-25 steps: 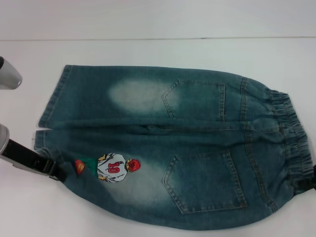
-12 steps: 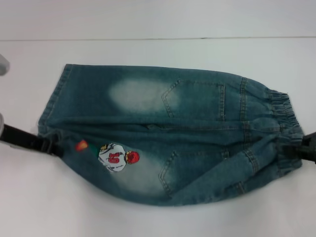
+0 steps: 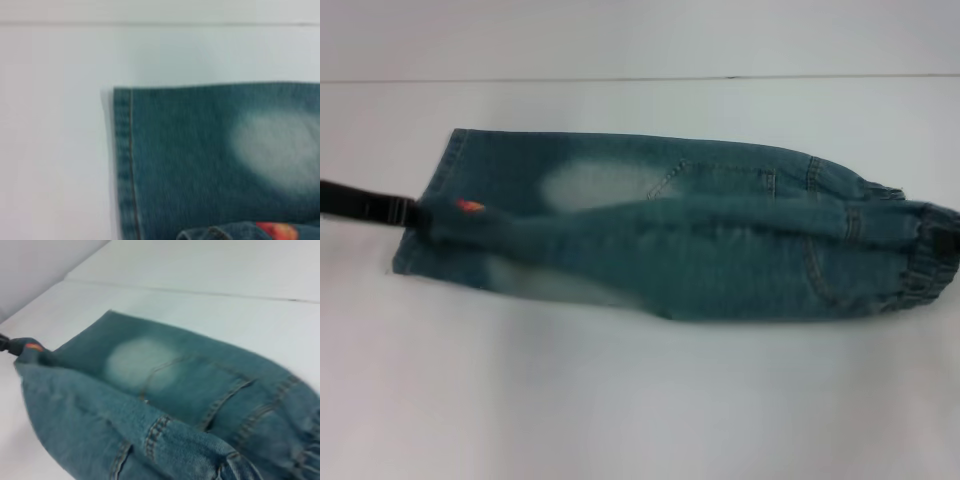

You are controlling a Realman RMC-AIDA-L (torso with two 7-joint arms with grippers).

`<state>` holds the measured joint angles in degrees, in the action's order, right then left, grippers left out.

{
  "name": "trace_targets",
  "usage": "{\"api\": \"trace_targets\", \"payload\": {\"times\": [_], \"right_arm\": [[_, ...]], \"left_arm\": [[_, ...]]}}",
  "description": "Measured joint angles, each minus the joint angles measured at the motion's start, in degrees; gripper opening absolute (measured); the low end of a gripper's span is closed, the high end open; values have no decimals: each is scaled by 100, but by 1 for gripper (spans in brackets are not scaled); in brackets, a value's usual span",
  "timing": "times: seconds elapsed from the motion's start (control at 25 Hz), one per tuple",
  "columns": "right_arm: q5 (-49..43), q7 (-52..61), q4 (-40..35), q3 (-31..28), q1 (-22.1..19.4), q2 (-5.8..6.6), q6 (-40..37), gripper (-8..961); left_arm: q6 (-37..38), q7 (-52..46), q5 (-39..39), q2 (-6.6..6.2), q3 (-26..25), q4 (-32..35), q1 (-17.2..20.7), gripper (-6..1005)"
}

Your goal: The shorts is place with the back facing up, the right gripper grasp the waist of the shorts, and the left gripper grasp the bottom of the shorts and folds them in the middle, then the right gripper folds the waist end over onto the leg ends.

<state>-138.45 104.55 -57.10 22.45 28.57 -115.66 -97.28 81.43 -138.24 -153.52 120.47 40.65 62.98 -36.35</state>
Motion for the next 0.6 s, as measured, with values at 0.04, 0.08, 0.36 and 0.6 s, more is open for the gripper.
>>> {"api": "trace_targets", "payload": {"times": [0.04,0.08,0.36,0.6], "right_arm": [[18,2,52,-7,10,30,19,51],[32,10,85,-11,21,50,68,51],[60,70,194,39,188,74,543,50],[50,70,231,73,367,130,722,50]], "left_arm": [[-75,0,23,1,18,-6,-42,70],[-184,1,38,9,39,-40,-113,70],[-493,-21,43,18,42,-248,-313,71],[-780,-73,34,45,63,-375,-528,71]]}}
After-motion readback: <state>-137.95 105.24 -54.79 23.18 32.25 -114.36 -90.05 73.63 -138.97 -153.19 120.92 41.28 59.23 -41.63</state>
